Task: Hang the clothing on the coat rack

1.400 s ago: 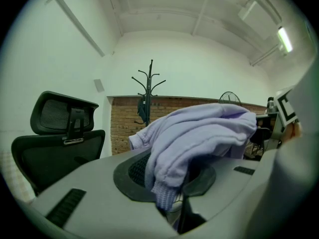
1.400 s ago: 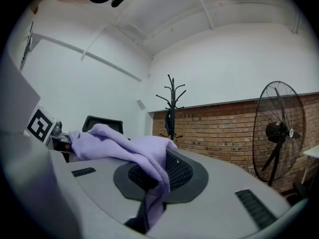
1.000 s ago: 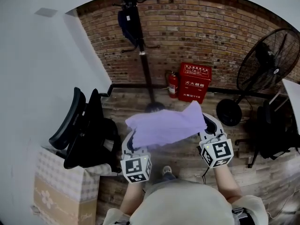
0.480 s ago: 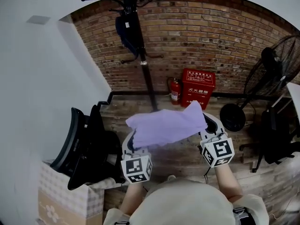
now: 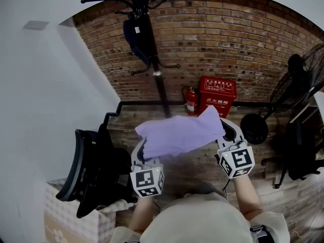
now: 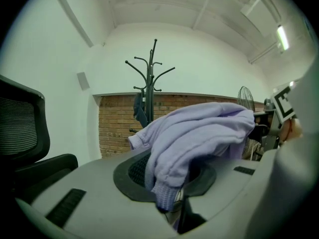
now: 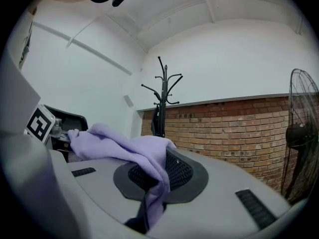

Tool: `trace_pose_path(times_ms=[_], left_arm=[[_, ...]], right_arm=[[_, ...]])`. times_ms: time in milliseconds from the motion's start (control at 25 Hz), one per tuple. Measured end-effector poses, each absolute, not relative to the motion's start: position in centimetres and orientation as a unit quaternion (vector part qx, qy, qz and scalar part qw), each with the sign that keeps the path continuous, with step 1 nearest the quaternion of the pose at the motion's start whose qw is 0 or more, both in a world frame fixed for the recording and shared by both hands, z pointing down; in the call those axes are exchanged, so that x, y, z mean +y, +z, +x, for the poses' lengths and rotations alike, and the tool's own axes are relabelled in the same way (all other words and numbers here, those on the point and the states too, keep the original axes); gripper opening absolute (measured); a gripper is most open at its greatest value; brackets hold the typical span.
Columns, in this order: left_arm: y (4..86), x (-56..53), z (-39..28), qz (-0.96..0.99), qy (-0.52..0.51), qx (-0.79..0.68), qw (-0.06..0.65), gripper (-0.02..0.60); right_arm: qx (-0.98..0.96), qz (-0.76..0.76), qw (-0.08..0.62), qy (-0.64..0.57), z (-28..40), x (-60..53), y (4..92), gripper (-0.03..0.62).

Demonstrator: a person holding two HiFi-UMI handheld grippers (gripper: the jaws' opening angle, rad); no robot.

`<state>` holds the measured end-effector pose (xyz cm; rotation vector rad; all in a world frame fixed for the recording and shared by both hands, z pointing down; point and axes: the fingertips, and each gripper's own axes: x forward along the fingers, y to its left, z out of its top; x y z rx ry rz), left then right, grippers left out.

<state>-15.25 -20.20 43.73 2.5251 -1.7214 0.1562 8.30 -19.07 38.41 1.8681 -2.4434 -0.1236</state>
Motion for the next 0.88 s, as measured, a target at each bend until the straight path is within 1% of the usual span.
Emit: trace_pose_path(times_ms=[400, 880], left_arm=[[43.2, -26.0, -14.0, 0.817, 0.055, -0.574, 0.028, 0.075], [40.7, -36.5, -10.3, 0.797, 0.06, -0.601, 0.018, 0.075]], right_arm=[[-0.803, 0.592, 0.023, -0.059, 9.7, -26.6, 37.1, 0.017], [-0.825, 0.558, 0.024, -0.085, 13.1, -38.7, 33.5, 0.017]])
